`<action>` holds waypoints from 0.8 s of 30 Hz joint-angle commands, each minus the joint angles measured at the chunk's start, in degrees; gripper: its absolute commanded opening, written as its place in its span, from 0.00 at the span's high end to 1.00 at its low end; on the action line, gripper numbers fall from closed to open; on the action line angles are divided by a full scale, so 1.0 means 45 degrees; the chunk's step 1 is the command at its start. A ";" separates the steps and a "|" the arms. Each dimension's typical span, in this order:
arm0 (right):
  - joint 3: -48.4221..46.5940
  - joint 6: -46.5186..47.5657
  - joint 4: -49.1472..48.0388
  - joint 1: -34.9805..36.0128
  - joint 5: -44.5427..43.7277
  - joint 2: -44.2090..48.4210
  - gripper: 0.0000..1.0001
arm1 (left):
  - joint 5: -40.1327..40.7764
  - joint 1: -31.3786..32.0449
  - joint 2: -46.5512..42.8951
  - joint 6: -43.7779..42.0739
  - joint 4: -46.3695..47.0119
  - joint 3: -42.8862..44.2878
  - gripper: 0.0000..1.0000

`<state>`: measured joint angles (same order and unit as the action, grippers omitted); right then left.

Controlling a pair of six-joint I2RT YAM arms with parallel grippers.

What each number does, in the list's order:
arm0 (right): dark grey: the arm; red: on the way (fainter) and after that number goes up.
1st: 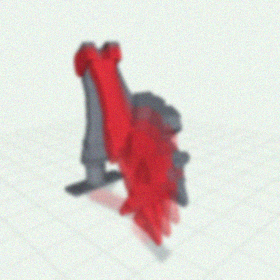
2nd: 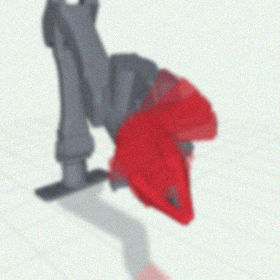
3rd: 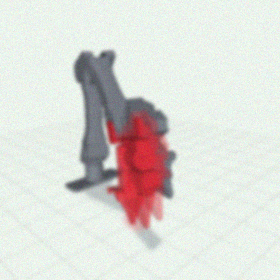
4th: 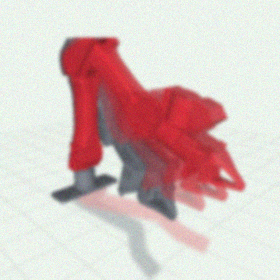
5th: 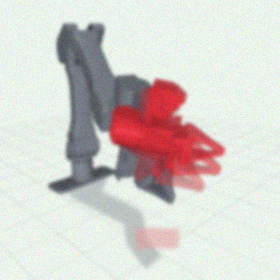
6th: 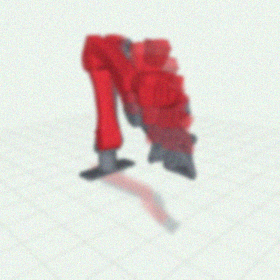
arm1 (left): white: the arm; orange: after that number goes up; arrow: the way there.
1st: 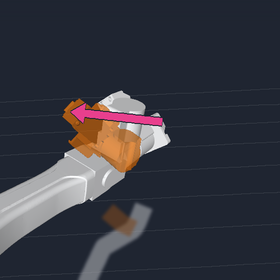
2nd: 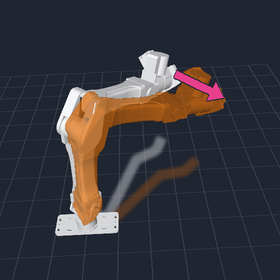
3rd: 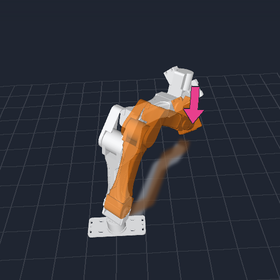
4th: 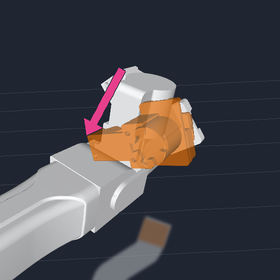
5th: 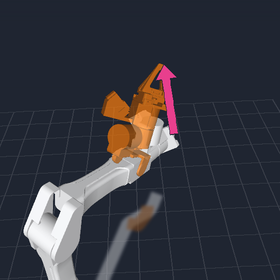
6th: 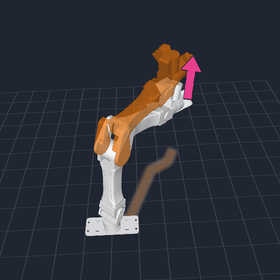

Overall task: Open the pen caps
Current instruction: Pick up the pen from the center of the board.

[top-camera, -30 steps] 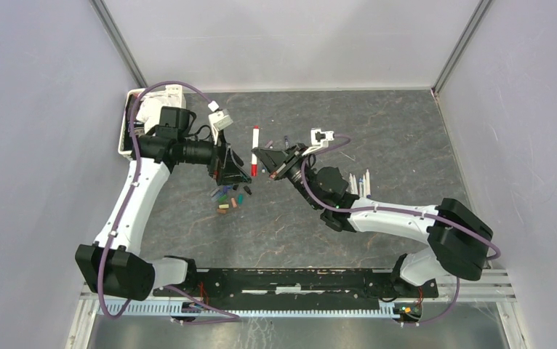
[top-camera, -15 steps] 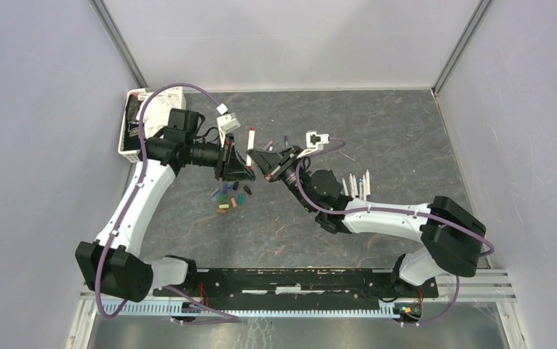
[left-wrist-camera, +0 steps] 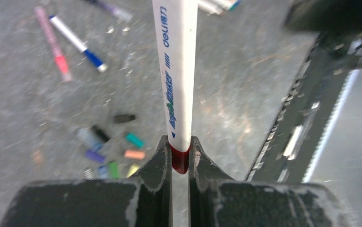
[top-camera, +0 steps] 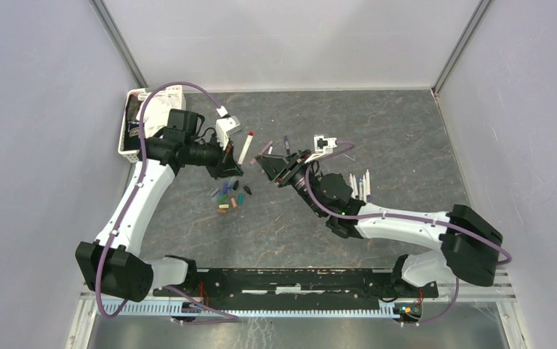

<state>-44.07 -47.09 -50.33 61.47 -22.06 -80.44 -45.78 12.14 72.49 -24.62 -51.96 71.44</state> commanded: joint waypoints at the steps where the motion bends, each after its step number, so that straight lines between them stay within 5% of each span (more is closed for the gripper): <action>1: -0.0320 0.1000 0.2579 -0.0366 0.1019 0.1433 0.56 | 0.3008 0.0070 -0.0211 -0.2762 -0.0653 -0.0021 0.98; 6: -0.1084 0.1078 0.6526 -0.2570 0.4769 0.2127 0.43 | 0.5527 0.0300 -0.0762 -0.5937 -0.1337 -0.0898 0.98; 12: -0.2205 0.1879 0.8863 -0.4348 0.9033 0.1465 0.38 | 0.6343 0.1193 -0.1793 -0.8877 -0.2401 -0.1386 0.98; 17: -0.3330 0.1910 0.9249 -0.4479 1.2588 -0.0200 0.37 | 0.7072 0.2384 -0.2419 -1.0321 -0.2976 -0.1833 0.98; 24: -0.3981 0.1542 0.8687 -0.4115 1.4876 -0.1722 0.37 | 0.7540 0.3030 -0.2985 -1.1704 -0.3141 -0.2204 0.98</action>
<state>-58.08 -39.79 -10.46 42.02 34.85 -85.91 -14.24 24.49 60.77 -69.82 -64.95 62.37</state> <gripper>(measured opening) 0.633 0.116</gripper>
